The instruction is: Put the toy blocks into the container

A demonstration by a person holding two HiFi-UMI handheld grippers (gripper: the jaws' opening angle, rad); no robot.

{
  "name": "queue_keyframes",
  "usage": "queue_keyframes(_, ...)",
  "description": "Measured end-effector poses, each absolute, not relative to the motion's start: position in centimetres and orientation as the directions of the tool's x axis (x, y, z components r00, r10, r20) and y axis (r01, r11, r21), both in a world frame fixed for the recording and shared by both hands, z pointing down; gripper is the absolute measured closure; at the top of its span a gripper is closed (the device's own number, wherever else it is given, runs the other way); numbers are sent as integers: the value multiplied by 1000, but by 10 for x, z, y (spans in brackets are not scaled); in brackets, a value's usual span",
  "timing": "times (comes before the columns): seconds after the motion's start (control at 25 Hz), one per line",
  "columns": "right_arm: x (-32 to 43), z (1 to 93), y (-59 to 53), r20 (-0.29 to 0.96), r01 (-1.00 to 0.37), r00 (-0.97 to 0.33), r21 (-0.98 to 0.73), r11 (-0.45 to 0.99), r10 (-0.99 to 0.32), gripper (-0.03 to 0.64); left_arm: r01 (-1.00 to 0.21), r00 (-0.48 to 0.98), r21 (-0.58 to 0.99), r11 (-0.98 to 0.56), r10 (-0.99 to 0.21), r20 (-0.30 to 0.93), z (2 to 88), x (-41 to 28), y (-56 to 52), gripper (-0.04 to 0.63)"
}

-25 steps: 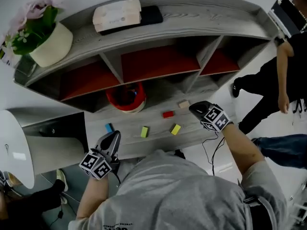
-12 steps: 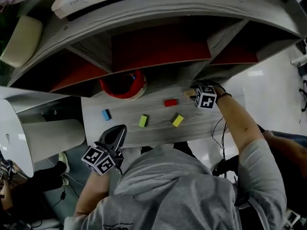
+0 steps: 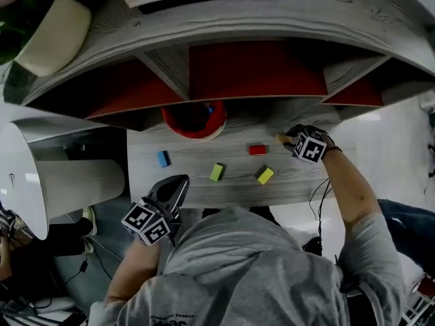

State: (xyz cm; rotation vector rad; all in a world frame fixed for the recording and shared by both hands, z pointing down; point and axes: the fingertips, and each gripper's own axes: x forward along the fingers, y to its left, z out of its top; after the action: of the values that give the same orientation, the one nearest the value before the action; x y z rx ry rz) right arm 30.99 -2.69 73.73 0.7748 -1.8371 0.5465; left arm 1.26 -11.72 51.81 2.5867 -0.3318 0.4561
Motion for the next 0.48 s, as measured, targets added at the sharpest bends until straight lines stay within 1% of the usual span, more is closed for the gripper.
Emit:
queue_keyframes(0.12, 286, 677, -46, 869, -797, -315, -24, 604, -381, 463, -317, 923, 414, -853, -178, 340, 504, 5, -130, 565)
queue_keyframes(0.24, 255, 618, -74, 812, -803, -336, 18, 596, -477, 463, -326, 932, 409, -853, -216, 293, 488, -2, -145, 565)
queue_keyframes(0.48, 169, 530, -143, 752, -763, -368, 92, 640, -547, 463, -325, 941, 371, -870, -258, 219, 455, -18, -165, 565)
